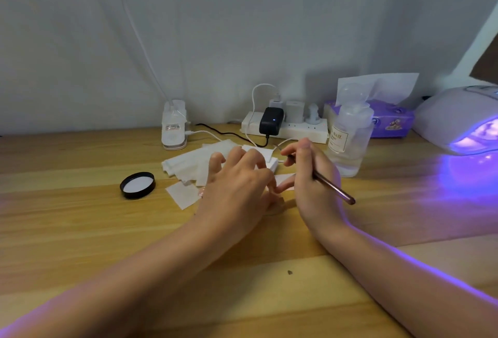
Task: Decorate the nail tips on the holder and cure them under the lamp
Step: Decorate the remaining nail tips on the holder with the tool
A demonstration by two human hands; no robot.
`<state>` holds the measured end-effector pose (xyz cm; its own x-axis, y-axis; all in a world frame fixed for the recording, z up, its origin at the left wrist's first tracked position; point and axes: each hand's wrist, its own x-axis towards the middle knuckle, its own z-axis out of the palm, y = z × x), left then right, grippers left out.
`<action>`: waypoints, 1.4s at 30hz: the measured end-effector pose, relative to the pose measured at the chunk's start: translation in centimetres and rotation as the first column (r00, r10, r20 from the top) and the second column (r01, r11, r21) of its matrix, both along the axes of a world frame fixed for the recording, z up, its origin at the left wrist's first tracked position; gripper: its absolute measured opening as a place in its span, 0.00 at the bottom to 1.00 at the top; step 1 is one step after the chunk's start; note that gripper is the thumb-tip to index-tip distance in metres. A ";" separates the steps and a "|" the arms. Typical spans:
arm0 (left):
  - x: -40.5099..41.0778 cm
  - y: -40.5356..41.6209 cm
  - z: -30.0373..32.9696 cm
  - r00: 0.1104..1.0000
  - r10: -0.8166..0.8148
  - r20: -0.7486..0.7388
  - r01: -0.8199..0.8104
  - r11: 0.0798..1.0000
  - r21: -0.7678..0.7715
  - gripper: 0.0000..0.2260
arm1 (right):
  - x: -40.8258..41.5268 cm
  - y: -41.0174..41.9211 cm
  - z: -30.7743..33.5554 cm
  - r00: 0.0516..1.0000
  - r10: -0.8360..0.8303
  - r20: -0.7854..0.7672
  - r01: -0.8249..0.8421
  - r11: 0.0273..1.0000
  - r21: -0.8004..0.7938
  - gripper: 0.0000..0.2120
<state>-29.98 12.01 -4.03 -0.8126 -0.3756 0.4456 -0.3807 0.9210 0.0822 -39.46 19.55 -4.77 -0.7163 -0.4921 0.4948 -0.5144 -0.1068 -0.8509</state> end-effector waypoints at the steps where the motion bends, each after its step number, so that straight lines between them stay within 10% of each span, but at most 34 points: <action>1: 0.0 0.1 0.0 1.000 -0.015 -0.015 0.015 1.000 -0.011 0.09 | -0.1 0.0 0.0 1.000 -0.005 0.005 0.005 1.000 -0.009 0.18; 9: 3.2 0.3 1.3 0.902 -0.347 -0.256 0.361 0.933 0.005 0.03 | -0.2 0.2 -0.1 0.992 0.091 0.085 -0.078 0.986 -0.147 0.18; 14: 5.8 -1.3 0.3 0.841 -0.252 -0.478 0.425 0.855 0.298 0.09 | 0.2 0.4 -0.5 0.982 0.178 -0.057 -0.183 0.978 -0.102 0.14; 20: 6.5 -2.6 -0.6 0.771 -0.209 -0.601 0.448 0.850 0.279 0.09 | 1.5 0.8 -0.8 0.940 0.257 -0.224 -0.289 0.949 -0.126 0.15; 31: 6.2 -3.3 -2.0 0.760 -0.166 -0.628 0.414 0.869 0.272 0.10 | 2.3 -0.1 -1.6 0.766 0.102 -0.634 -0.265 0.950 -0.167 0.27; 42: 6.3 -3.0 -1.9 0.767 -0.128 -0.628 0.412 0.850 0.329 0.09 | 2.3 -0.2 -1.8 0.740 0.085 -0.667 -0.236 0.962 -0.139 0.27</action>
<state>-23.71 8.96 -5.88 -0.5589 -0.4430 0.7010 0.1275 0.7894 0.6005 -37.12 19.36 -6.58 -0.1023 -0.4053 0.9085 -0.8916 -0.3677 -0.2644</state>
